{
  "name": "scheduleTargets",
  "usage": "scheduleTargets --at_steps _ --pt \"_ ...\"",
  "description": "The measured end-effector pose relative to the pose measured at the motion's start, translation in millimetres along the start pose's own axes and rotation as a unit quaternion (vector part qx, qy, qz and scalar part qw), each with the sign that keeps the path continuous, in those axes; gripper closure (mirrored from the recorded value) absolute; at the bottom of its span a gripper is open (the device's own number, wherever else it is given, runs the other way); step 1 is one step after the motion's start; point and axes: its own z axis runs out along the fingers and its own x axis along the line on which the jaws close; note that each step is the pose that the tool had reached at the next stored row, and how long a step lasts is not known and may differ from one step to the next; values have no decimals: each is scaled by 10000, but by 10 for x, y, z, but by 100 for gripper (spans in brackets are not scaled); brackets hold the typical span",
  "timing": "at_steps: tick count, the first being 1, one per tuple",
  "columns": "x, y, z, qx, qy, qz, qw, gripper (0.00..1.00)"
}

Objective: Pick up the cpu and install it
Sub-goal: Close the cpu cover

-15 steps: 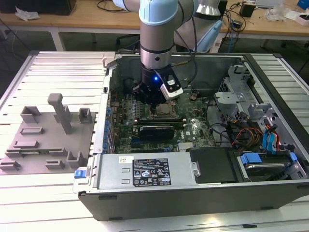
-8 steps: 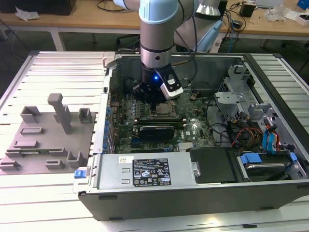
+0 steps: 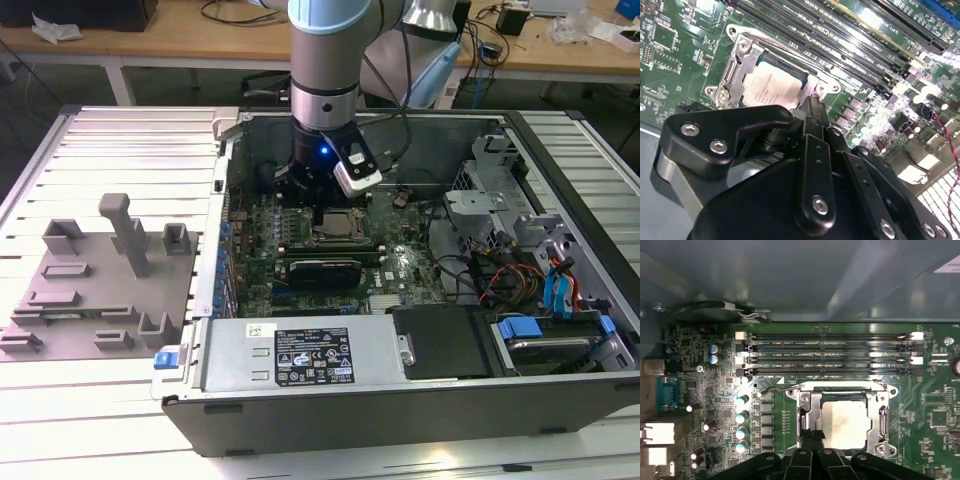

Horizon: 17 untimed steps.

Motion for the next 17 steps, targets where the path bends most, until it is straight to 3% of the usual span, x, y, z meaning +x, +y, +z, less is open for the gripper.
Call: scheduleTargets --at_steps 6,8,14,17 --pt "-315 0 3 2 71 -1 10000 89" --pt "-317 0 -14 1 71 0 10000 89" --pt "-322 -5 -299 2 72 0 10000 89" --pt "-322 -5 -313 1 71 -1 10000 89"
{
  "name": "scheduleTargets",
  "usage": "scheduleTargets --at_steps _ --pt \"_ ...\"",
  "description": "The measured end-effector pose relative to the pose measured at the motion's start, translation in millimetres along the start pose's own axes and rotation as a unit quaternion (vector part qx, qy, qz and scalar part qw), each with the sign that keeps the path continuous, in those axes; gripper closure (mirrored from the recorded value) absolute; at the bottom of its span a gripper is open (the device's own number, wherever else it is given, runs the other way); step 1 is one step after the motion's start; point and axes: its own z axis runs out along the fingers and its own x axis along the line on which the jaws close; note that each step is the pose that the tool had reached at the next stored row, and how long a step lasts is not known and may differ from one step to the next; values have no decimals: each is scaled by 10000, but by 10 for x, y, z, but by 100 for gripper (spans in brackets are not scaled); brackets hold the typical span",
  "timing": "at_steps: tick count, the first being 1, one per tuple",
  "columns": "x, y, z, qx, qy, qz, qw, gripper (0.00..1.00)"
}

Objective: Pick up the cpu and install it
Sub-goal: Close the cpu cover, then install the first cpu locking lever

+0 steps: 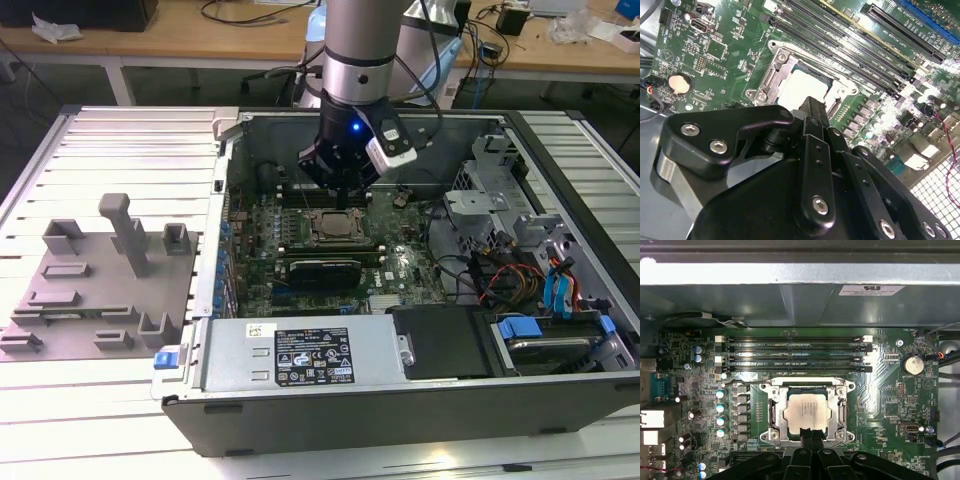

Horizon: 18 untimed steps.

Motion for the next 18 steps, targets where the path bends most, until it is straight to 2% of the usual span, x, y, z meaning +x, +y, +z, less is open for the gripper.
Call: scheduleTargets --at_steps 12,14,18 --pt "0 -1 -15 2 1 0 10000 89" --pt "0 -1 -47 1 0 0 10000 89" --pt "-1 -2 -206 0 0 0 10000 89"
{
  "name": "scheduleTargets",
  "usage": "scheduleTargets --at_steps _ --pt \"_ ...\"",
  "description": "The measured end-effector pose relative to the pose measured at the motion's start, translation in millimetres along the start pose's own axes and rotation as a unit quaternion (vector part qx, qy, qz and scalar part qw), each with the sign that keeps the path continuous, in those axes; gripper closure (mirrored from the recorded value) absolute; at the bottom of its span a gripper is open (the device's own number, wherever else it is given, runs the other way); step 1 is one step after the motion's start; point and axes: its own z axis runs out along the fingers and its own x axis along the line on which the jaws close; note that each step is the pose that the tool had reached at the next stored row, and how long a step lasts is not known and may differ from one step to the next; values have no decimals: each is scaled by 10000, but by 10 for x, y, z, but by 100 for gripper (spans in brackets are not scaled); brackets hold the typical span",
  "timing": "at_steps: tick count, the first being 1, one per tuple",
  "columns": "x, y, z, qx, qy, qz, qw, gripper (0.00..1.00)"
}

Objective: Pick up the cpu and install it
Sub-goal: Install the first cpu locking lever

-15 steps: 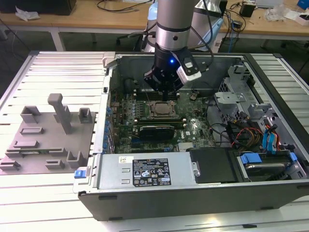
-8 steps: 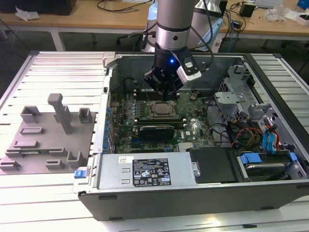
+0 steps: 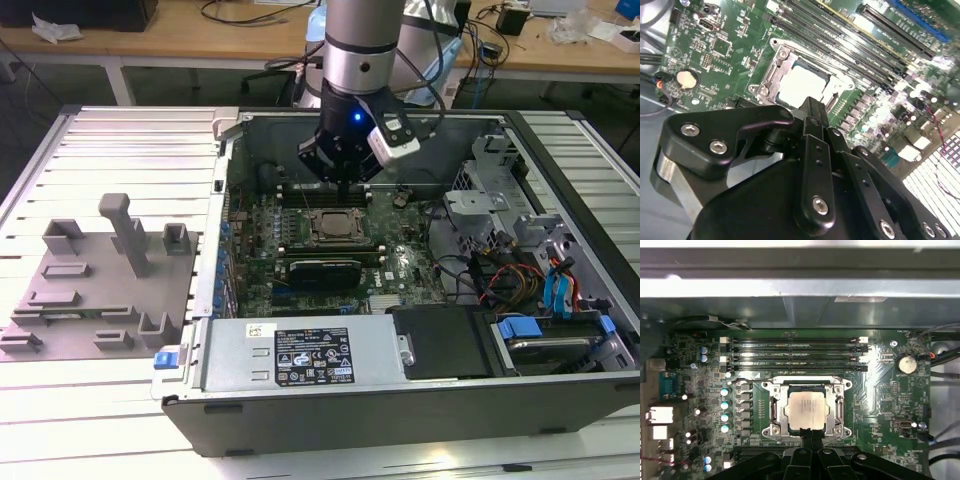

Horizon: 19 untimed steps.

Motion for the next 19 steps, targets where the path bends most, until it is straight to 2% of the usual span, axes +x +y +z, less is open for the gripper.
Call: scheduleTargets --at_steps 1,2,6,11,14,15,17,19 --pt "0 -1 -52 0 0 0 10000 89" --pt "1 0 -52 -1 -1 0 10000 89" --pt "149 -1 -47 0 0 0 10000 89" --pt "391 3 -40 0 0 0 10000 89" --pt "570 2 -27 -8 -1 1 10000 89" --pt "620 2 -23 -82 1 0 10000 89" --pt "661 2 -19 -189 1 -2 9998 89" --pt "686 1 -19 -352 4 -8 9994 89"
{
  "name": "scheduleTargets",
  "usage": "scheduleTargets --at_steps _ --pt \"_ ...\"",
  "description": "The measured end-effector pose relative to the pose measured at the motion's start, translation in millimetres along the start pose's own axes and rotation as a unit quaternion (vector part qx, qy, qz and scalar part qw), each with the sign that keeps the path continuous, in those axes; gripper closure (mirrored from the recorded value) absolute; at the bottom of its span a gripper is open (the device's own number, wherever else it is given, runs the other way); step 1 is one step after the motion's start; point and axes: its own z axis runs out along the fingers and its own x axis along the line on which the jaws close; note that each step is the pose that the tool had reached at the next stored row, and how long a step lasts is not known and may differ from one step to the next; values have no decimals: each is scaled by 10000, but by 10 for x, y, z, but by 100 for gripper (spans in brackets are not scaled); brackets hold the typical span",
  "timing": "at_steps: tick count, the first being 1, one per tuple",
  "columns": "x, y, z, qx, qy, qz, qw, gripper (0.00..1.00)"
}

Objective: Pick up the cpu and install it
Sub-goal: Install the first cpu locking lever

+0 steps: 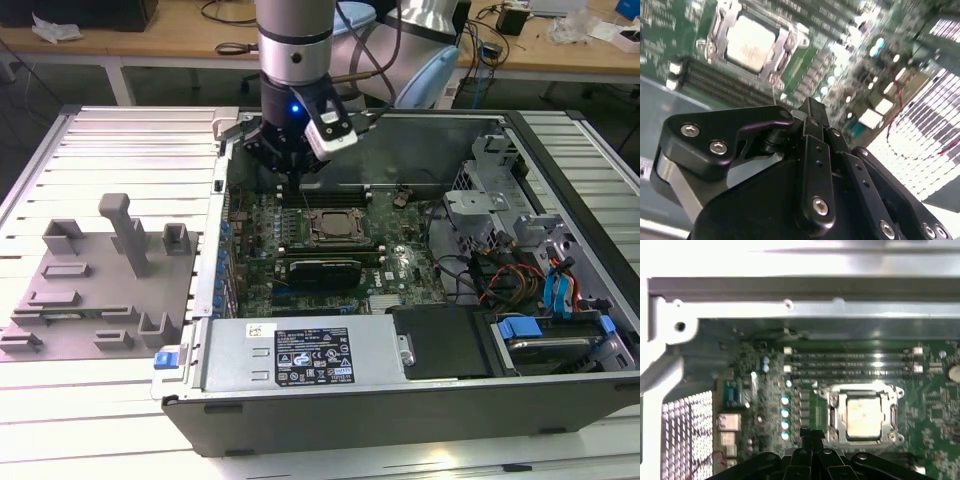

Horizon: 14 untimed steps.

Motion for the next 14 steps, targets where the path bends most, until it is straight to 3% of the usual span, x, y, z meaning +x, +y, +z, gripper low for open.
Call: scheduleTargets --at_steps 1,3,6,9,13,14 --pt "19 0 1 -122 1 -5 9999 89" --pt "33 0 4 -252 2 -13 9997 89" --pt "34 0 4 -261 2 -13 9997 89" --pt "35 -1 23 -343 2 -13 9994 89" --pt "46 -4 60 -520 4 -13 9986 89" --pt "49 -4 66 -583 4 -13 9983 89"
